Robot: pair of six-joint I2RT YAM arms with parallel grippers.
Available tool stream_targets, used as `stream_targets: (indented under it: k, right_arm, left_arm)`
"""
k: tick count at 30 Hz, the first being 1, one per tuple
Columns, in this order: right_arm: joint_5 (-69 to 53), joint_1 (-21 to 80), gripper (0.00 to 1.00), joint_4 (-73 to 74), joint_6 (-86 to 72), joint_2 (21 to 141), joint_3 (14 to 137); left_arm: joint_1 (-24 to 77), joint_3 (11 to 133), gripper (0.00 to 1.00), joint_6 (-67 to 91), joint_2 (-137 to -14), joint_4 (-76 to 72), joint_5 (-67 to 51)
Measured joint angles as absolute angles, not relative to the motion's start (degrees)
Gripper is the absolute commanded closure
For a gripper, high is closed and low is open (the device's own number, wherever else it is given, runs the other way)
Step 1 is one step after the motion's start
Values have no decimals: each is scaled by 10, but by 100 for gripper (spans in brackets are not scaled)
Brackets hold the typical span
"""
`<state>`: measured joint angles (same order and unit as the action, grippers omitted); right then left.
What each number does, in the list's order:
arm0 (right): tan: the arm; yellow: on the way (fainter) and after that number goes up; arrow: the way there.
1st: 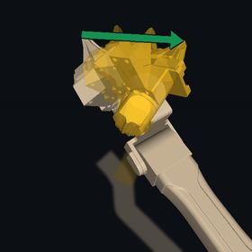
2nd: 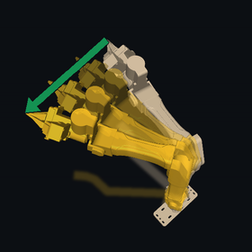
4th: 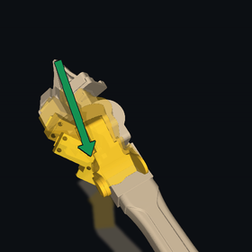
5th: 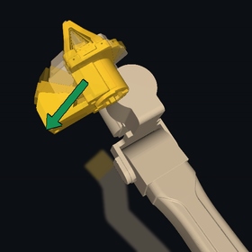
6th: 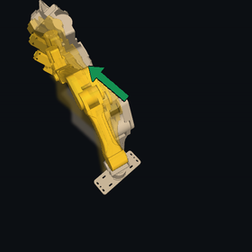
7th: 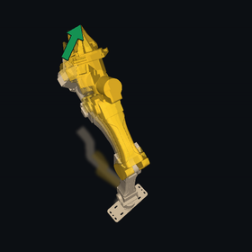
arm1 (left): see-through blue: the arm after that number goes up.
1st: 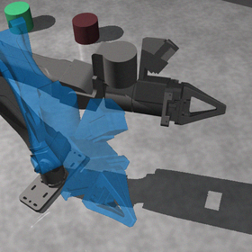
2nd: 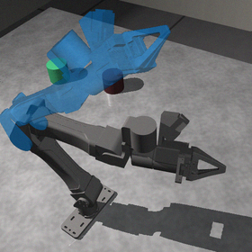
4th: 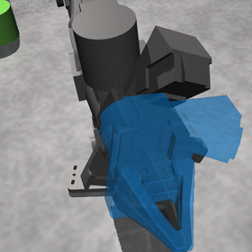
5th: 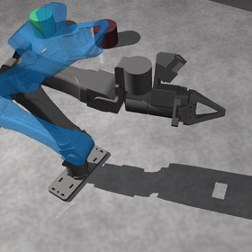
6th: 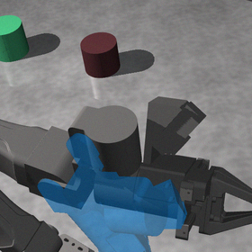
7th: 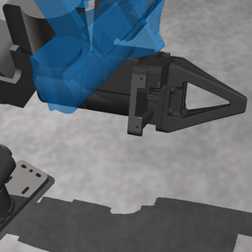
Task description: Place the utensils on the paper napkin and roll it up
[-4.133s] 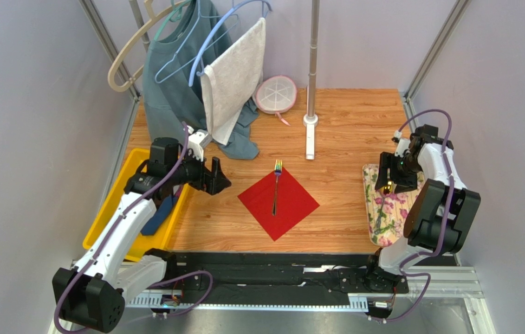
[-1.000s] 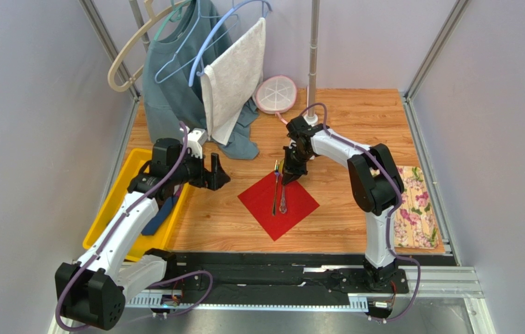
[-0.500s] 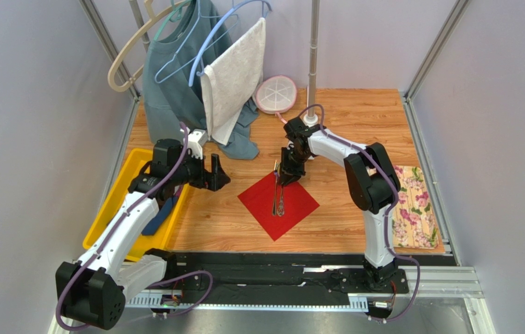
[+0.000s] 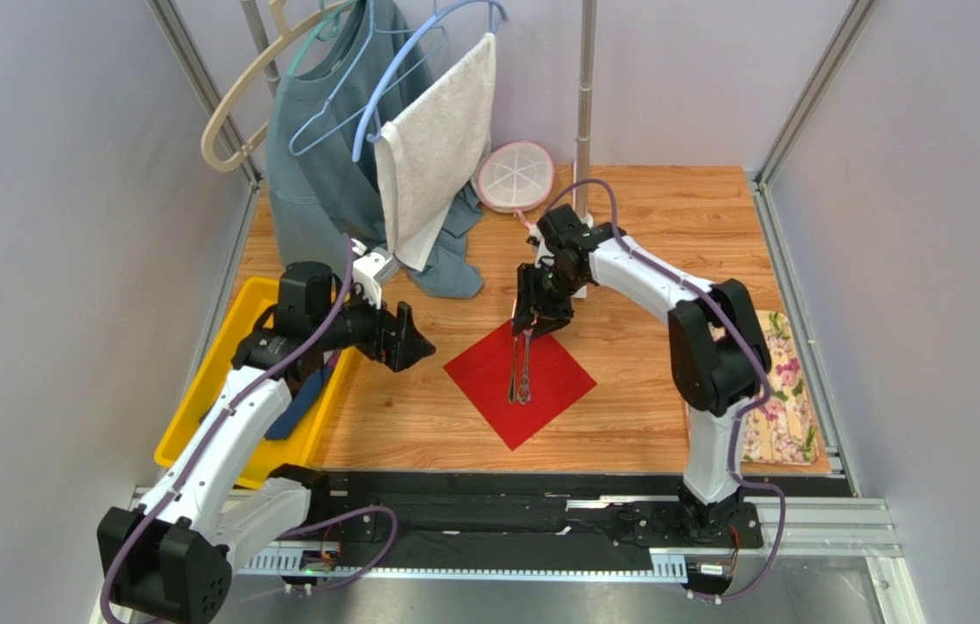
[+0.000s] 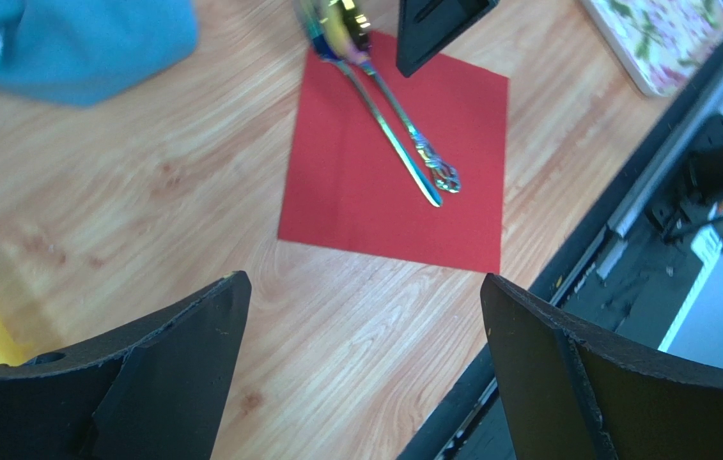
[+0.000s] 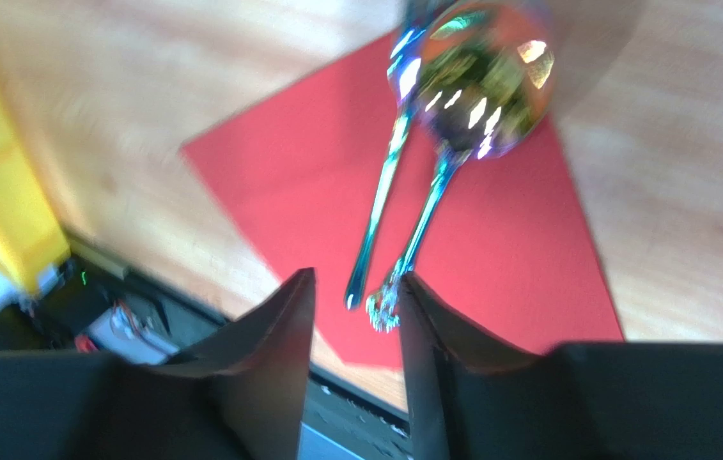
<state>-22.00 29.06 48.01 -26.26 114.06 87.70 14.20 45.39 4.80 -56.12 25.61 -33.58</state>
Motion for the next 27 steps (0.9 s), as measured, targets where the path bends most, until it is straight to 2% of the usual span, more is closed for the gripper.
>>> stream_targets:
  k: [2, 5, 6, 9, 10, 11, 13, 14, 17, 20, 27]
  right_arm:
    - [-240, 290, 48, 475, -236, 1097, 852]
    - [-273, 283, 35, 476, -199, 1032, 807]
    - [-286, 279, 26, 473, -189, 1013, 791]
    - [-319, 259, 11, 463, -161, 970, 739]
    - [-328, 251, 9, 458, -156, 960, 721]
    - [-339, 239, 6, 454, -151, 950, 702]
    - [-361, 214, 4, 440, -147, 931, 657]
    - [-372, 203, 4, 434, -148, 925, 639]
    - [-396, 178, 7, 412, -154, 913, 600]
    - [-417, 169, 11, 389, -166, 907, 571]
    - [-459, 161, 15, 357, -182, 916, 563]
  left_arm:
    - [143, 456, 1, 7, -549, 257, -377]
    - [161, 457, 3, -60, -544, 258, -415]
    - [176, 457, 5, -89, -545, 260, -417]
    - [270, 456, 9, -183, -545, 260, -403]
    - [311, 452, 12, -217, -545, 259, -398]
    - [338, 449, 21, -243, -547, 259, -396]
    - [402, 446, 30, -305, -568, 260, -393]
    - [416, 446, 40, -320, -578, 258, -393]
    - [467, 446, 56, -374, -639, 258, -382]
    - [521, 446, 65, -422, -703, 252, -366]
    - [577, 474, 63, -470, -820, 243, -323]
